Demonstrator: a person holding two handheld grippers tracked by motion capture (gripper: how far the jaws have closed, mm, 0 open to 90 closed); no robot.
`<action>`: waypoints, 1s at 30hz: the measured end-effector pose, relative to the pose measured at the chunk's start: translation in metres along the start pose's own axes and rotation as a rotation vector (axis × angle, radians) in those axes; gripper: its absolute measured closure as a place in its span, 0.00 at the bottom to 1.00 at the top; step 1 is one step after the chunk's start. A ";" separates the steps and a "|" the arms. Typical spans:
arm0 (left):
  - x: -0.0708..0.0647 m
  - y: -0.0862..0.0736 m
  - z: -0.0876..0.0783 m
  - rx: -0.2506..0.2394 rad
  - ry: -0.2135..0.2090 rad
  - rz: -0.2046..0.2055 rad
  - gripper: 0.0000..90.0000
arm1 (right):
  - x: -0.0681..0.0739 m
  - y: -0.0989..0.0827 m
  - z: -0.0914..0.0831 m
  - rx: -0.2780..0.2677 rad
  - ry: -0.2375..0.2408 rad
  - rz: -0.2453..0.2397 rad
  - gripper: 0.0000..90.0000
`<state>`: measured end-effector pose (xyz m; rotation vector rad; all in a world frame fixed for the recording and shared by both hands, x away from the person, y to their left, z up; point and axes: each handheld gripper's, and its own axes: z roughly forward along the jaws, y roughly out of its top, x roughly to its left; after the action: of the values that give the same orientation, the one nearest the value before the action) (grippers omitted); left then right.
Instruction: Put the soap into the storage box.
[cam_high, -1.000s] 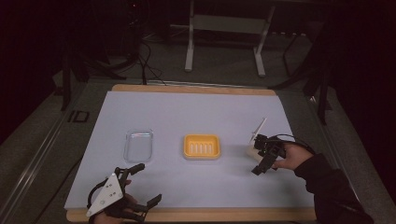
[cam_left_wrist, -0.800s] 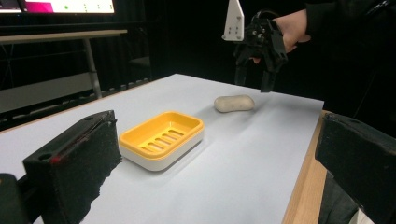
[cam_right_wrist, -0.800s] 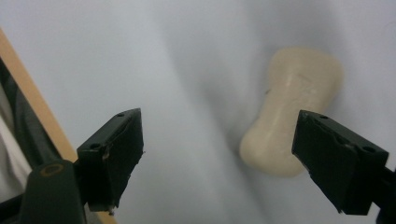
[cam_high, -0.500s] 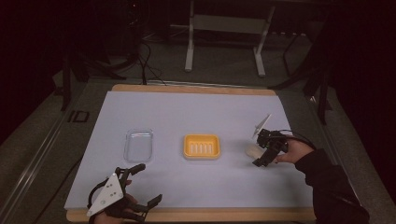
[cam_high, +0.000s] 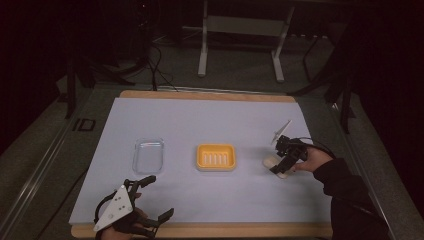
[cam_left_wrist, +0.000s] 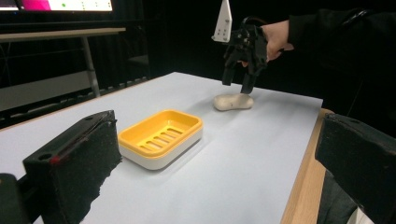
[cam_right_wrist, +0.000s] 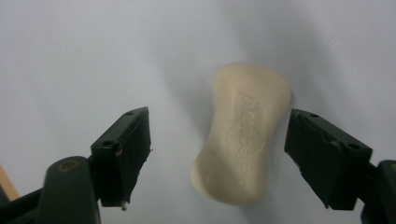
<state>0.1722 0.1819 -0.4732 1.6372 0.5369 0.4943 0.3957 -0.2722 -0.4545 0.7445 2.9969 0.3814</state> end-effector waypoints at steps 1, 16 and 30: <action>0.000 0.000 0.000 0.001 0.000 0.002 0.00 | -0.001 -0.001 0.001 -0.009 0.000 0.002 0.27; 0.000 -0.001 0.002 0.009 -0.001 0.002 0.00 | -0.015 -0.011 0.022 -0.001 0.020 0.064 0.36; 0.000 -0.001 0.002 0.013 -0.001 0.006 0.00 | -0.016 -0.011 0.037 0.043 0.004 0.082 0.45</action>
<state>0.1736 0.1802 -0.4746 1.6514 0.5352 0.4949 0.4083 -0.2808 -0.4933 0.8734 2.9942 0.3222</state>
